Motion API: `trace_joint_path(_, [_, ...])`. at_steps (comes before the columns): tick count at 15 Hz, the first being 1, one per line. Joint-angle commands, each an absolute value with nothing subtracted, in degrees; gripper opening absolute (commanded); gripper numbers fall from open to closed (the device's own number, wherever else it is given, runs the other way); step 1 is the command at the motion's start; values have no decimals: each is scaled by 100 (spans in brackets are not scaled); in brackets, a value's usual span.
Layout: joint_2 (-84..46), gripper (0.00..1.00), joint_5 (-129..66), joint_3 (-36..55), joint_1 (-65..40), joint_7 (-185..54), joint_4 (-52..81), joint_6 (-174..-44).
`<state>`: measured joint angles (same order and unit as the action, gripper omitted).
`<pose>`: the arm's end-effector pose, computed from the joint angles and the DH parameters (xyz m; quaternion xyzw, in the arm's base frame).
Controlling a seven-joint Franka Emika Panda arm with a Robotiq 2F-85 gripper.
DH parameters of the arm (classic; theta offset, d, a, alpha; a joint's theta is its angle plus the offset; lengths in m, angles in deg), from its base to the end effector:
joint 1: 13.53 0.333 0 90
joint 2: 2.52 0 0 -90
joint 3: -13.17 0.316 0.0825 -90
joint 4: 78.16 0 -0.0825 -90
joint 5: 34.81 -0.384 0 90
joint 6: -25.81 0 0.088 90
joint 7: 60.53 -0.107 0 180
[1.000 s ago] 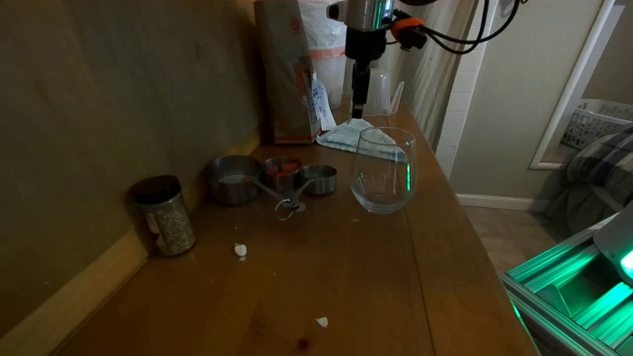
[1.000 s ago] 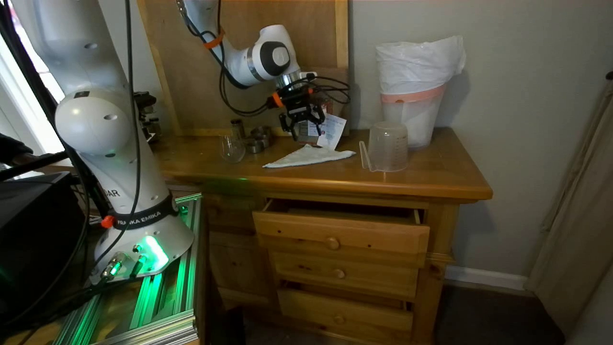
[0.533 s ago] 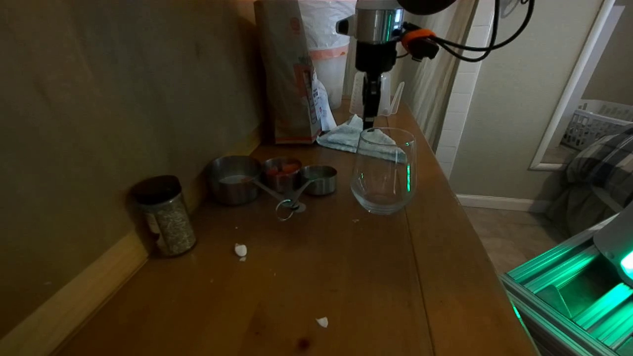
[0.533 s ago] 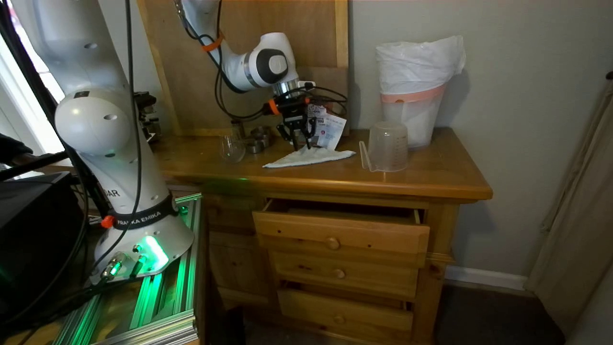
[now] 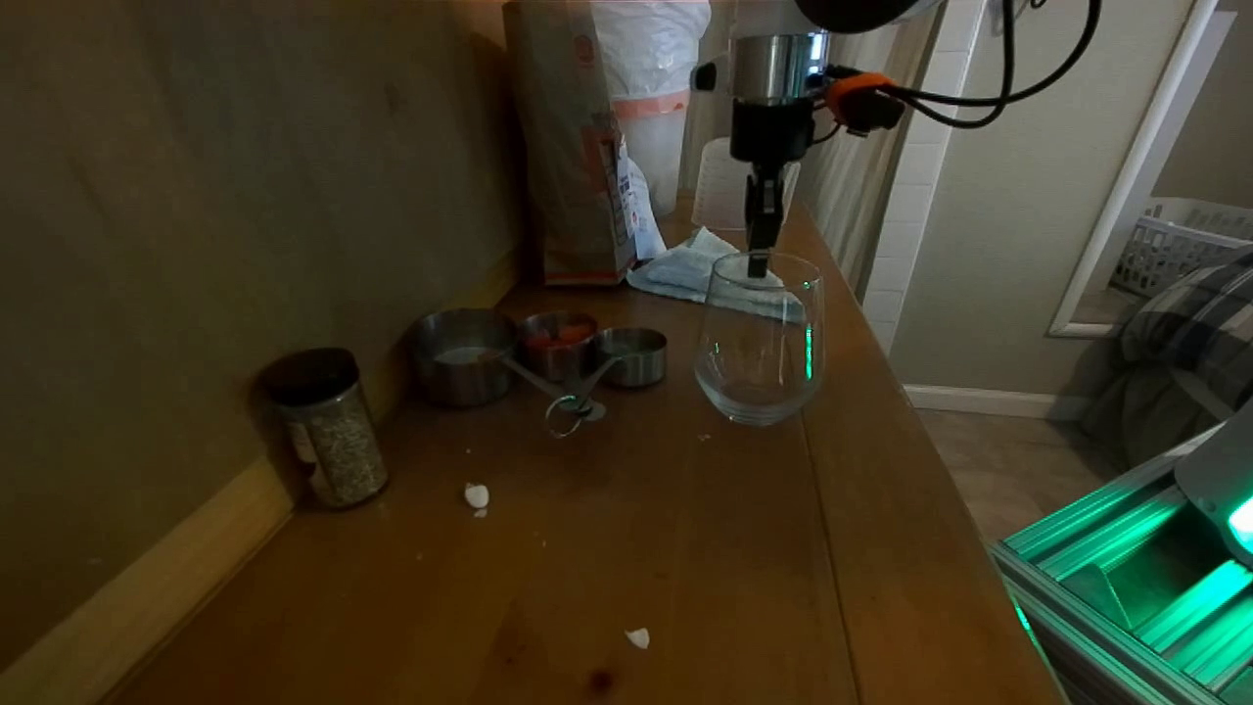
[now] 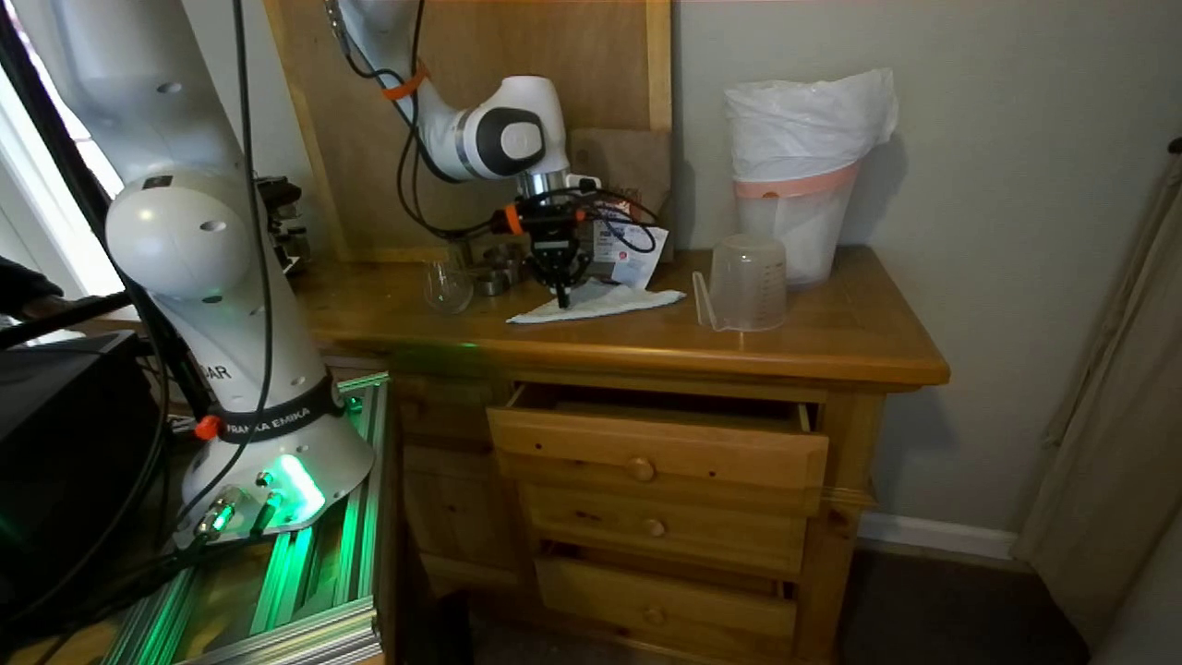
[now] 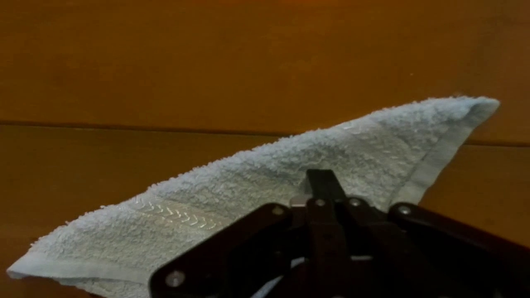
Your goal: Unfold the white towel
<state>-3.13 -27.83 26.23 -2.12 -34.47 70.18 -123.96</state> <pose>0.4029 0.1865 0.2560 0.8803 0.4734 0.0069 0.0299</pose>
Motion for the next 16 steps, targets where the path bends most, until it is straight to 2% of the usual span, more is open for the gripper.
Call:
trace_joint_path(1, [27, 3, -2993, 2606, -174, -3160, 7273, -12044])
trace_joint_path(16, [183, 2, -2891, 2595, -50, -2902, 7615, -11495])
